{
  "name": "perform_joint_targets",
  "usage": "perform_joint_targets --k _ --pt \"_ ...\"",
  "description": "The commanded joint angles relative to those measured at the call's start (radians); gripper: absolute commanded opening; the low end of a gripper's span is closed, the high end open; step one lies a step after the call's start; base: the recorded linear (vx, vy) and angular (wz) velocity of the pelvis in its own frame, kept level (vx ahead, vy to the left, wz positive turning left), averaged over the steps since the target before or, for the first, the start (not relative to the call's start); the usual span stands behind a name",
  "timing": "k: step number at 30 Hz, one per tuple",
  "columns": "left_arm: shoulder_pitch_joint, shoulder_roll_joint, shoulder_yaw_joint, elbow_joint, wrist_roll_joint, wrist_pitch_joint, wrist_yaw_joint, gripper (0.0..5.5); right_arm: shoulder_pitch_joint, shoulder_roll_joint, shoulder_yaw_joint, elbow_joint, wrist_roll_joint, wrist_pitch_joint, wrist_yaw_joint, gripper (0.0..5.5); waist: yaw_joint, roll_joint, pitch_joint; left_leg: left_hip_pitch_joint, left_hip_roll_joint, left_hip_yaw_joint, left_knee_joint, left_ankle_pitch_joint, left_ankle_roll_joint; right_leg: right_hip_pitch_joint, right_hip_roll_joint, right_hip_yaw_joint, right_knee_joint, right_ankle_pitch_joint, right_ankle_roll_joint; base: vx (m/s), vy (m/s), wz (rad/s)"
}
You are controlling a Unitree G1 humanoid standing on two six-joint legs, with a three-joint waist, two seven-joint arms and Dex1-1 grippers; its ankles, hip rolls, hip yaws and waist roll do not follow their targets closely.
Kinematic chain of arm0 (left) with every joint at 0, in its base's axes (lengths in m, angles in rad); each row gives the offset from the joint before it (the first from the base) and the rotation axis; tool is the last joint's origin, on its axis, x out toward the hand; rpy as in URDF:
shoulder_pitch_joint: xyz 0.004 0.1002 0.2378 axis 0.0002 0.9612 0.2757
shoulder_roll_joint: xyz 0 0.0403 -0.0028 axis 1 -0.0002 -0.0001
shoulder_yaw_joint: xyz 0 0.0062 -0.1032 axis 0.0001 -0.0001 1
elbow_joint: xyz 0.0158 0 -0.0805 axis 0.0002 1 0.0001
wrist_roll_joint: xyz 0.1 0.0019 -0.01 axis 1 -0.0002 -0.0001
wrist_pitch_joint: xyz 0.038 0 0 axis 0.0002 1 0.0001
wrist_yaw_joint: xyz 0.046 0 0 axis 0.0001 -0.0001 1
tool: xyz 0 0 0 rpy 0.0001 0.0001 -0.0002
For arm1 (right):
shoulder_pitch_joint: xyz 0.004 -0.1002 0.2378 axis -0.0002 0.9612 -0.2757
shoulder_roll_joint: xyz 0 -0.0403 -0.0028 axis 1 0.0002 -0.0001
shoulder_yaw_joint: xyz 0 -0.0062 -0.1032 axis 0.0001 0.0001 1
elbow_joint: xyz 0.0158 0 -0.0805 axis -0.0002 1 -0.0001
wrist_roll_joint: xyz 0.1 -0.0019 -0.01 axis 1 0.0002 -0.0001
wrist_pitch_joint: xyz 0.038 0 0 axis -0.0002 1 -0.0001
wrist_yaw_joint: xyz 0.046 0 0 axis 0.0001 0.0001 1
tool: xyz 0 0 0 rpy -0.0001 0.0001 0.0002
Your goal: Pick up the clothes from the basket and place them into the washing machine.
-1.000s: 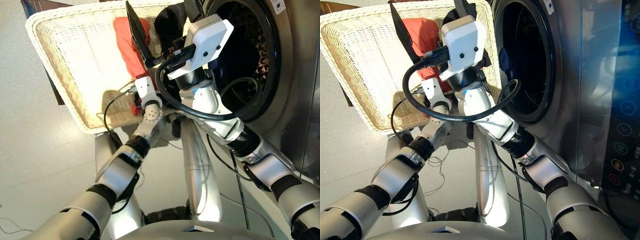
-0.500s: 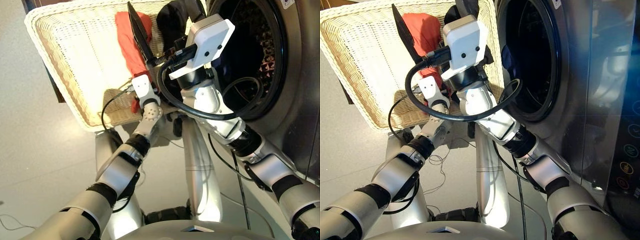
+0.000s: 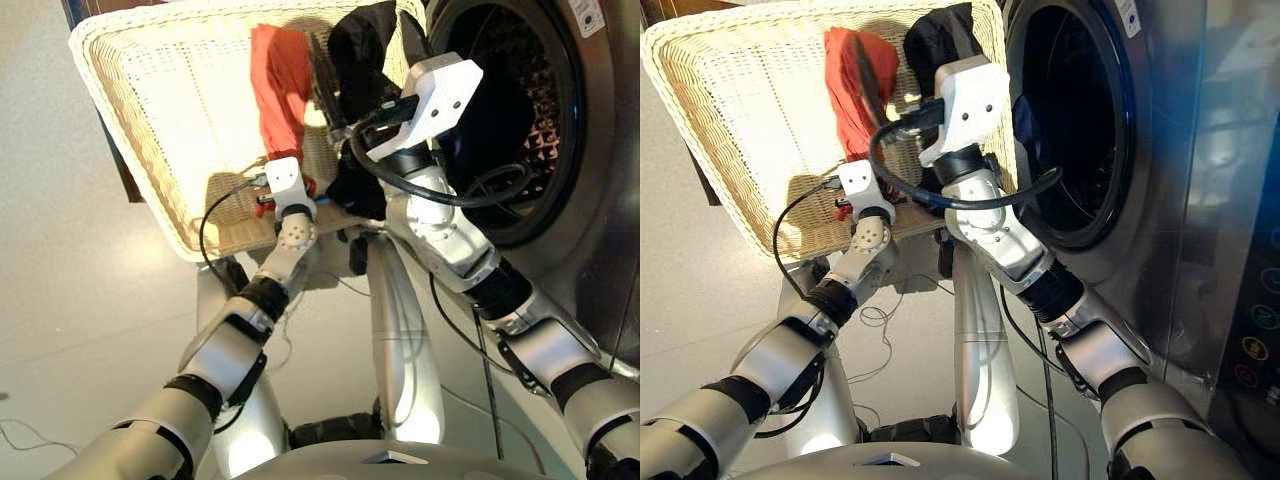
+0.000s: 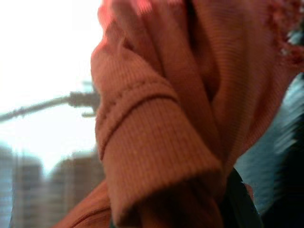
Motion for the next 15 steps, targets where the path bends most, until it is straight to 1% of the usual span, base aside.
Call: perform_joint_targets --k 1,2,3,4,5,6,7,8,10,12,13,14,15 --pt "-0.050 0.108 -0.058 -0.234 0.599 0.059 0.130 0.00 0.096 -0.041 -0.047 -0.100 0.045 -0.085 0.042 5.50 0.007 0.062 -0.009 0.044 -0.004 -0.011 0.010 -0.017 -0.021 0.080 -0.008 0.004 -0.176 0.106 0.128 0.000 0.000 0.000" --pt "0.053 0.108 -0.046 -0.258 0.415 -0.006 0.021 0.00 0.102 -0.064 -0.075 -0.112 0.078 -0.060 0.052 5.50 0.015 0.067 -0.009 0.069 -0.011 -0.007 -0.015 -0.009 -0.015 0.104 -0.009 0.003 -0.205 0.118 0.133 0.000 0.000 0.000" --pt "0.080 0.101 -0.025 -0.283 0.429 -0.016 0.042 0.00 0.133 -0.051 -0.071 -0.113 0.122 -0.078 0.084 5.50 0.016 0.067 -0.009 0.088 -0.016 -0.004 -0.034 -0.005 -0.008 0.126 -0.010 0.001 -0.229 0.126 0.136 0.012 0.064 -0.099" --pt "0.085 0.084 -0.066 -0.291 0.417 -0.052 -0.015 0.00 0.145 -0.041 -0.058 -0.103 0.184 -0.083 0.120 5.50 0.015 0.062 -0.009 0.110 -0.019 0.002 -0.056 0.003 -0.006 0.139 -0.011 0.005 -0.243 0.136 0.140 0.019 0.062 -0.086" --pt "0.132 0.150 -0.056 -0.382 0.452 -0.053 -0.057 0.00 0.173 -0.066 -0.074 -0.122 0.233 -0.081 0.141 5.50 0.025 0.070 -0.009 0.129 -0.023 0.006 -0.067 0.002 -0.002 0.162 -0.016 0.003 -0.262 0.142 0.146 0.015 0.063 -0.058" --pt "0.175 0.218 -0.030 -0.425 0.433 -0.051 -0.081 0.00 0.197 -0.090 -0.084 -0.147 0.262 -0.084 0.170 5.50 0.025 0.070 -0.009 0.137 -0.026 0.008 -0.070 0.005 -0.001 0.176 -0.021 0.007 -0.276 0.148 0.149 0.027 0.052 -0.011" --pt "0.194 0.278 -0.005 -0.466 0.425 -0.064 -0.087 0.00 0.215 -0.117 -0.073 -0.168 0.293 -0.074 0.190 5.50 0.029 0.073 -0.009 0.145 -0.030 0.008 -0.075 0.004 0.000 0.190 -0.026 0.009 -0.289 0.154 0.151 0.000 0.000 0.000" --pt "0.206 0.306 0.009 -0.502 0.414 -0.076 -0.089 0.00 0.221 -0.135 -0.068 -0.189 0.305 -0.070 0.200 5.50 0.031 0.072 -0.009 0.153 -0.031 0.008 -0.078 0.002 0.002 0.195 -0.029 0.011 -0.295 0.158 0.152 0.010 0.050 0.038" --pt "0.217 0.319 0.020 -0.573 0.412 -0.097 -0.107 0.00 0.232 -0.161 -0.063 -0.219 0.345 -0.061 0.241 5.50 0.033 0.070 -0.009 0.161 -0.036 0.012 -0.075 -0.002 0.004 0.209 -0.035 0.012 -0.302 0.164 0.154 0.000 0.026 0.016" --pt "0.231 0.339 0.027 -0.634 0.423 -0.107 -0.127 0.00 0.233 -0.186 -0.058 -0.253 0.390 -0.050 0.276 5.50 0.035 0.070 -0.009 0.162 -0.037 0.011 -0.069 -0.006 0.002 0.214 -0.041 0.012 -0.306 0.165 0.157 0.000 0.000 0.000" --pt "0.221 0.371 0.021 -0.687 0.443 -0.119 -0.151 0.00 0.222 -0.214 -0.038 -0.296 0.450 -0.038 0.315 5.50 0.037 0.067 -0.009 0.163 -0.038 0.014 -0.063 -0.009 -0.001 0.221 -0.047 0.013 -0.309 0.167 0.158 0.000 0.000 0.000" --pt "0.212 0.390 0.012 -0.710 0.457 -0.124 -0.163 0.00 0.209 -0.236 -0.021 -0.320 0.475 -0.025 0.335 5.50 0.037 0.064 -0.009 0.165 -0.039 0.015 -0.060 -0.012 -0.002 0.223 -0.049 0.014 -0.310 0.167 0.160 0.000 0.000 0.000" --pt "0.213 0.390 0.012 -0.711 0.457 -0.124 -0.163 0.00 0.209 -0.236 -0.021 -0.320 0.476 -0.025 0.336 5.50 0.037 0.064 -0.009 0.164 -0.039 0.015 -0.059 -0.012 -0.002 0.223 -0.049 0.014 -0.310 0.167 0.160 0.000 0.000 0.000"
